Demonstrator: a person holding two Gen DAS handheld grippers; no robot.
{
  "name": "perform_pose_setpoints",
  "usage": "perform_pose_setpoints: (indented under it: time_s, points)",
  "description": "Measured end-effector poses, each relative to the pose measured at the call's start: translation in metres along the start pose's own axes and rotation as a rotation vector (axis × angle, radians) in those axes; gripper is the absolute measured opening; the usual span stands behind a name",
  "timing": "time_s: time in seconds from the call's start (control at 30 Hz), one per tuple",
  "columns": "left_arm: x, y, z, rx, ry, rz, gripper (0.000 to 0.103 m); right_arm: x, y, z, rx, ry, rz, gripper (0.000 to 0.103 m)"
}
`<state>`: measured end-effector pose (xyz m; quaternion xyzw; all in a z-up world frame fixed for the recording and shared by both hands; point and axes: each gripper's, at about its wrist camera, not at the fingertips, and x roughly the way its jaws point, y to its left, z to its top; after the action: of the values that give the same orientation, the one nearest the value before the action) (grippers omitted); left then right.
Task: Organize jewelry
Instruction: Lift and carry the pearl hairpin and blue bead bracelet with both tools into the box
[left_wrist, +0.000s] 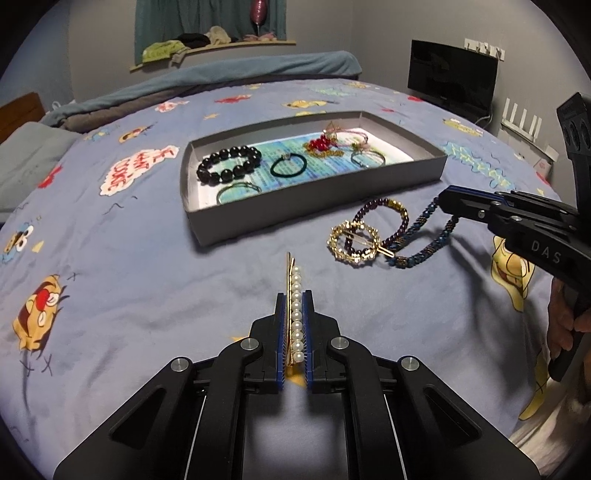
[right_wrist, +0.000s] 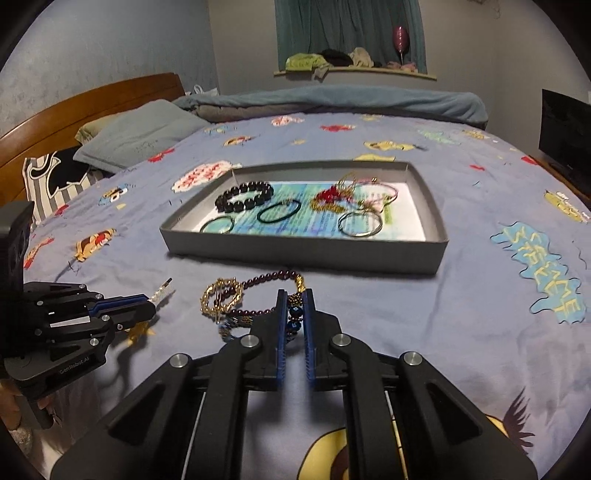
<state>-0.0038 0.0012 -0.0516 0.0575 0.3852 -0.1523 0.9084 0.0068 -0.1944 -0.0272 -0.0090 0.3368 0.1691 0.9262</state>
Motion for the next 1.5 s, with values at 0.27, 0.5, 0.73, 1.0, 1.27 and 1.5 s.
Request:
perform_pose_setpoints:
  time_s: [0.27,0.5,0.73,1.0,1.27,1.5]
  points:
    - [-0.006,0.001,0.003,-0.003,-0.033,-0.005,0.009,-0.017,-0.011,0.005,0.025,-0.056,-0.006,0.008]
    - [-0.013,0.001,0.008,-0.015,-0.058,-0.018,0.008,-0.025,-0.013,0.008,0.03,-0.069,0.004,0.008]
    - [-0.024,0.015,0.02,-0.059,-0.087,-0.021,0.008,-0.035,-0.004,0.021,-0.024,-0.092,-0.009,0.008]
    - [-0.023,0.021,0.059,-0.073,-0.123,0.008,0.008,-0.041,-0.007,0.063,-0.046,-0.165,-0.064,0.008]
    - [0.0,0.018,0.103,-0.079,-0.148,0.005,0.009,-0.023,-0.018,0.102,-0.043,-0.225,-0.125,0.008]
    - [0.032,0.016,0.11,-0.085,-0.131,-0.01,0.009,0.001,-0.028,0.102,-0.027,-0.215,-0.121,0.008]
